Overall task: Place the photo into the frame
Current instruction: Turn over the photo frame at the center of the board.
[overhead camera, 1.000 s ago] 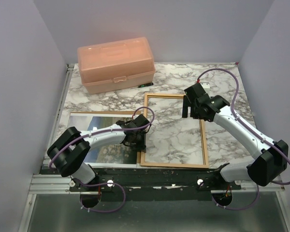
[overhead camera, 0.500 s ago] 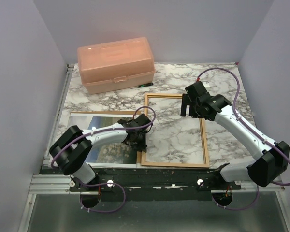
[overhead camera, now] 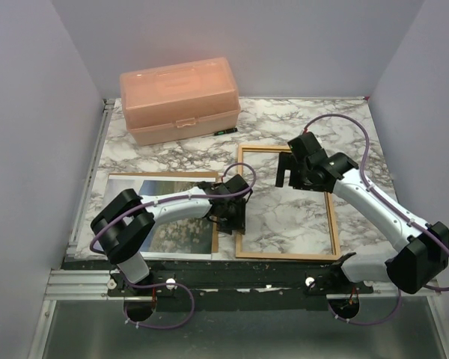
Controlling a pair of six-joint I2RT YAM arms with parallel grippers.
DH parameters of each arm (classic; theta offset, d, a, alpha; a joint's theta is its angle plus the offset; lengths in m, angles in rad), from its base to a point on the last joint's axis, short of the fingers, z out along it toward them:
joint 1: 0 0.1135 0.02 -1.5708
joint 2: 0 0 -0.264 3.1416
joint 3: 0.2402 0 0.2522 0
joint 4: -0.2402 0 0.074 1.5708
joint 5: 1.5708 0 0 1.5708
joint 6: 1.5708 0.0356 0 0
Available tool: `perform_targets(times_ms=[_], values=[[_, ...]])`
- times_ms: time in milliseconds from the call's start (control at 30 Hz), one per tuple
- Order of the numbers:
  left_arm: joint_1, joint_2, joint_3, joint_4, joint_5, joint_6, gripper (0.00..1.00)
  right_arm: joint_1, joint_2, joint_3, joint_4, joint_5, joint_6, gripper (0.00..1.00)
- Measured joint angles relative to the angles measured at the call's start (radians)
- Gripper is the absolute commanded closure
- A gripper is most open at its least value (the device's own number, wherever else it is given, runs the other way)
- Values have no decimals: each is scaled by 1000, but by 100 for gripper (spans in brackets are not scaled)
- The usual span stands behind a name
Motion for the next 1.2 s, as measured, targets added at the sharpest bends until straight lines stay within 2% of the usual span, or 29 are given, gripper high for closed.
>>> perform_targets(times_ms=[67,167,400,700,800,933,1200], values=[[-1,-3,-3,15,19,0,29,0,-2,-14,18,-26,1,0],[-1,-29,-17,37,35,0,18,0,-2,-41,37,-67,4,0],[12,-193,-74,91,73,1,7,0,2,-94,100,-176,32,0],[113,-392,-257,200,174,-17,4,53,75,-176,204,-294,99,1],[144,-458,-314,212,202,-25,3,101,133,-184,239,-312,124,5],[217,-642,-354,193,219,-23,3,191,241,-163,268,-313,148,13],[264,-937,-268,24,137,53,2,324,450,-24,292,-288,169,31]])
